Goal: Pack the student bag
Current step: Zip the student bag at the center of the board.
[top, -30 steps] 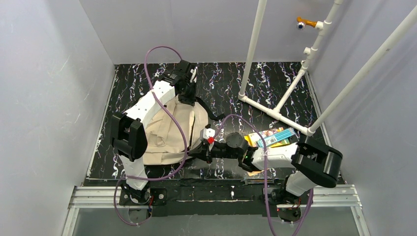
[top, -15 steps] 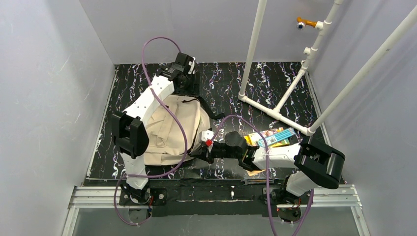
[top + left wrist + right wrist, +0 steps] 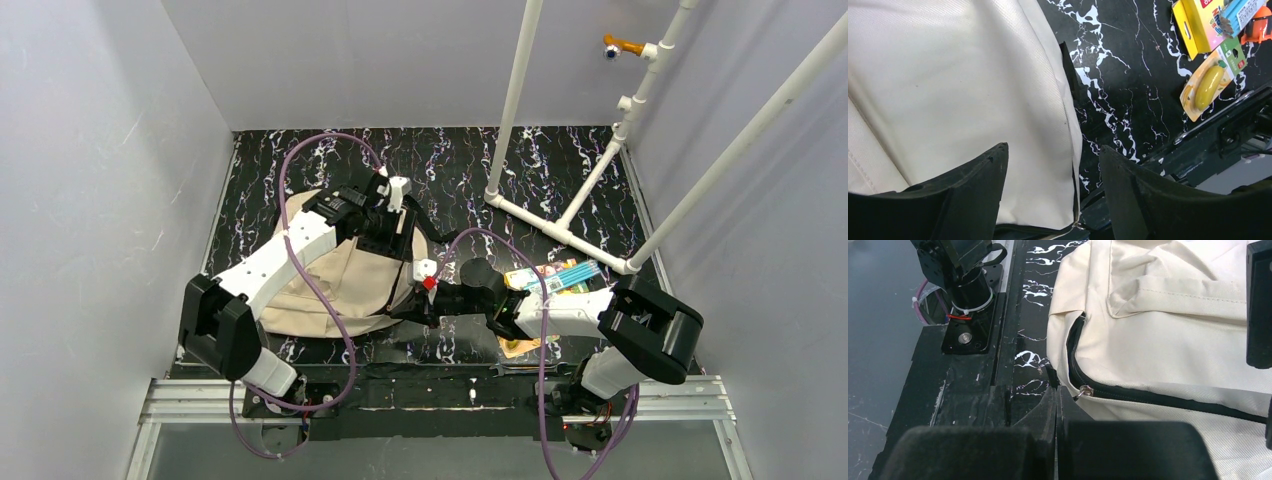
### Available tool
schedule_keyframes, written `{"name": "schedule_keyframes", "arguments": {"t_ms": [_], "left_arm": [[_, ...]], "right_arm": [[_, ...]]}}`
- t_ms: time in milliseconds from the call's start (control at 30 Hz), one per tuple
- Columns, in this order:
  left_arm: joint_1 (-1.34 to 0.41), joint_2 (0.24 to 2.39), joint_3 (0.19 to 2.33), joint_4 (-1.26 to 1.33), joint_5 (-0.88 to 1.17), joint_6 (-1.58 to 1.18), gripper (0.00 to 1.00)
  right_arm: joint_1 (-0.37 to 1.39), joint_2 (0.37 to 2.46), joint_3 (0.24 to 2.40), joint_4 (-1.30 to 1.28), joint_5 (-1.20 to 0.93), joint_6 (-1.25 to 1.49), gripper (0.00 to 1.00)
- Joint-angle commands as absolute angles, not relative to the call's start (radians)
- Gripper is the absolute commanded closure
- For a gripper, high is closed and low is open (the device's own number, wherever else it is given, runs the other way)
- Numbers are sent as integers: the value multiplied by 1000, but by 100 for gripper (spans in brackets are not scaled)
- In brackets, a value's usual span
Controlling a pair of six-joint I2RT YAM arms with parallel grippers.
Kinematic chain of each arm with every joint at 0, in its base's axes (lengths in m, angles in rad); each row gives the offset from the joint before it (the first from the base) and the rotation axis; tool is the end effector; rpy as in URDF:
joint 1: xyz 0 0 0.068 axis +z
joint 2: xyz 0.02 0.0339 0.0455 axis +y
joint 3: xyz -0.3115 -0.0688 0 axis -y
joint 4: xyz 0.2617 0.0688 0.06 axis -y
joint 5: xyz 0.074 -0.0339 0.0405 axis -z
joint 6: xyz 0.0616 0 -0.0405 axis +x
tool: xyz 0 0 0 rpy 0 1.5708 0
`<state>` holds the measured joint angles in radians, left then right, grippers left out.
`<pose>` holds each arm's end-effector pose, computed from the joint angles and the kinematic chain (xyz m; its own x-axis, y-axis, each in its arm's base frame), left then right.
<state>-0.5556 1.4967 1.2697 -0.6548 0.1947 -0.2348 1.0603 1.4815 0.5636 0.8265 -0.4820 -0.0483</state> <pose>0.2918 -0.1952 0.3199 -0.7825 0.2171 -0.5836 0.4524 0.8423 -0.2931 0.1348 0.2992 0.2406 0.0037 -0.0810 -0.9967 -0.9996 0.0263 -0.0058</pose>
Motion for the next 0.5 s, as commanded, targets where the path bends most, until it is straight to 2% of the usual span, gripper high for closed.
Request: {"name": "schedule_keyframes", "arguments": {"t_ms": [0,100,167,267,300,367,467], "left_arm": [[-551,1510,1259,-621,246,-201,38],[-551,1573,1285,-626,244,-197,46],[-551,1614,1314,-630,261,-191,59],[-550,1665,1396,-633,223,-169,97],[-547,1680,1435,-639,185,-166,100],[-529,1691,1503,-615,131,-176,100],[-515,1650,1485,-418,23,-218,100]], "right_arm": [[1058,1472,585,837,-507,-38,99],[1058,1467,599,817,-505,-53,99],[1058,1464,608,801,-499,-68,99],[1057,1458,623,782,-490,-84,99],[1057,1457,631,780,-491,-86,99],[1057,1462,649,787,-493,-86,99],[1057,1484,697,805,-504,-80,99]]}}
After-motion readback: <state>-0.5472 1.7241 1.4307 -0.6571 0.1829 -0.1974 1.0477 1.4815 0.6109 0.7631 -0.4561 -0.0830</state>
